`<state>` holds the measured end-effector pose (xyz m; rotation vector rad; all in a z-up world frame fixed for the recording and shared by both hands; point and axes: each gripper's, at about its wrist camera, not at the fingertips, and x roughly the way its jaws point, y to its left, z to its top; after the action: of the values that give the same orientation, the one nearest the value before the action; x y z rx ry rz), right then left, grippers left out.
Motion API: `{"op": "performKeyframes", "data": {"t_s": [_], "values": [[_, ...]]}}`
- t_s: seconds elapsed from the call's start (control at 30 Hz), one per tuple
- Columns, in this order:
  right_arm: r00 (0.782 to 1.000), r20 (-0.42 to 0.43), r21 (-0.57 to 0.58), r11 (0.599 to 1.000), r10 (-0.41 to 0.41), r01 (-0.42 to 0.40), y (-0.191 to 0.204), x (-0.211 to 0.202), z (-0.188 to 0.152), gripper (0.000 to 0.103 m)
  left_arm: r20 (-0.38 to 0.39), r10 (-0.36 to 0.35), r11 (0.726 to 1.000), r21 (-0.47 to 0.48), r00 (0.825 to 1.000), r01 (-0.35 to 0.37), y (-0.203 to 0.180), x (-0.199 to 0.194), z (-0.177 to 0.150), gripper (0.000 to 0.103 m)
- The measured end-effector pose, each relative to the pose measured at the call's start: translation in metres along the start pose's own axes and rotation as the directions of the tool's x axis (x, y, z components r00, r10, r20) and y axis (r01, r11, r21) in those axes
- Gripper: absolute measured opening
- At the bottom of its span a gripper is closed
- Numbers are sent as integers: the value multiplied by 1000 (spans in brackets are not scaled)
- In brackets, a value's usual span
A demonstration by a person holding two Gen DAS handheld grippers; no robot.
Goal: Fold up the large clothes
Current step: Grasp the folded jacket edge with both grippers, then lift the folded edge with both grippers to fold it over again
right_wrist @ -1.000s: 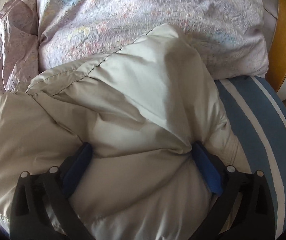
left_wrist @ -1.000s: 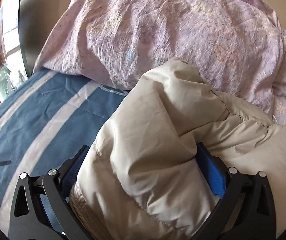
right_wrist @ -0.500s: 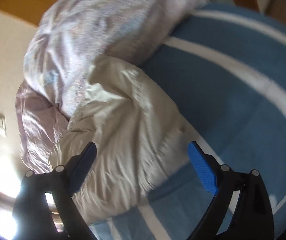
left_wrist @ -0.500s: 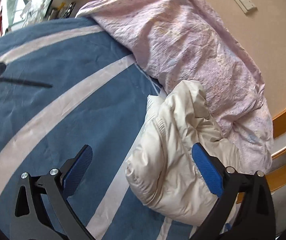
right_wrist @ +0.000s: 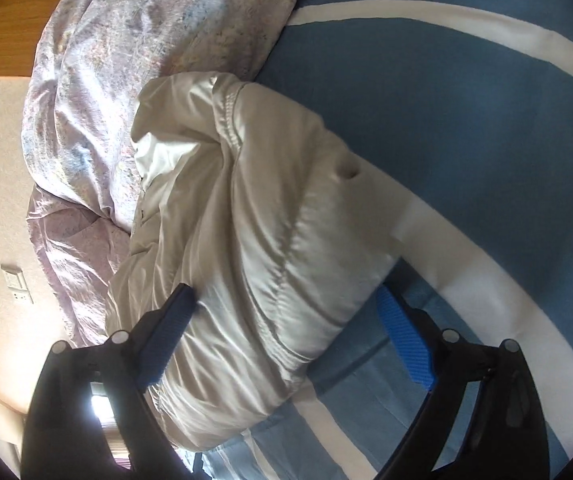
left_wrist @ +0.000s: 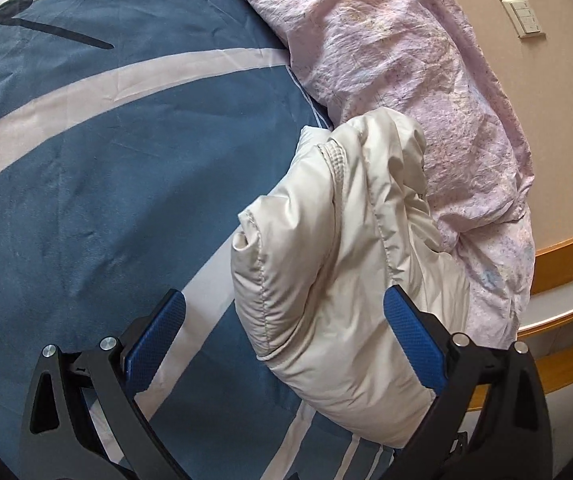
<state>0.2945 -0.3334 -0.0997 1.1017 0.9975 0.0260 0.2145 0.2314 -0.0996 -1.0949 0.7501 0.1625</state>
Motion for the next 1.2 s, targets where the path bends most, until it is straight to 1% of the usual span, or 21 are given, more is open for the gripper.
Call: {"op": "performKeyframes", "data": {"t_s": [0.03,0.13,0.2,0.27,0.33,0.43,0.5,0.53,0.57,0.6,0.63,0.67,0.7,0.73,0.8,0.9,1.1,1.2], "values": [[1000,-6,-2,1000,4,-4,1,2,-1,86,3,1,1000,1,1000,-1,-3,2,-1,98],[1000,1,-5,1000,12,-12,5,7,-2,83,0,-5,1000,-14,1000,5,-6,10,-2,93],[1000,9,-3,1000,26,-26,6,8,-2,82,-3,-14,1000,-19,1000,14,-9,16,-2,88],[999,14,1,999,44,-44,5,11,-1,81,-10,-33,999,-39,999,32,-10,21,-2,86],[997,23,14,997,73,-73,3,13,0,80,1,-43,997,-56,999,43,-10,24,-2,85],[993,46,13,994,108,-109,-3,11,2,77,21,-67,993,-95,998,68,-6,26,1,80],[992,54,7,993,116,-117,-2,11,3,75,32,-87,988,-122,996,90,-3,27,3,76],[991,59,5,992,123,-123,-3,11,3,71,36,-97,986,-134,995,101,-1,27,4,74],[990,65,0,992,127,-127,-3,11,3,68,38,-105,984,-143,994,109,0,28,5,70],[988,73,-6,991,134,-134,-2,10,2,61,39,-112,982,-150,993,117,2,28,5,64],[987,81,-17,990,142,-141,-1,8,1,52,43,-122,979,-158,992,127,3,28,6,60],[985,95,-42,989,143,-140,1,5,0,49,46,-136,976,-162,990,142,4,28,6,52],[984,101,-57,988,147,-142,3,2,-1,42,48,-151,975,-159,987,157,4,26,7,43],[983,108,-75,987,150,-142,7,-1,-2,36,50,-163,974,-154,985,169,2,25,7,39],[981,121,-105,984,154,-142,14,-6,-3,31,55,-189,971,-137,980,195,-2,20,9,29],[975,137,-142,977,175,-156,22,-16,-6,27,62,-219,967,-118,974,225,-7,11,11,24],[969,144,-219,961,202,-168,30,-46,-19,25,68,-249,962,-98,966,255,-9,-10,10,23],[970,131,-237,956,206,-171,29,-58,-28,25,56,-250,963,-90,966,255,-5,-24,5,23]]}}
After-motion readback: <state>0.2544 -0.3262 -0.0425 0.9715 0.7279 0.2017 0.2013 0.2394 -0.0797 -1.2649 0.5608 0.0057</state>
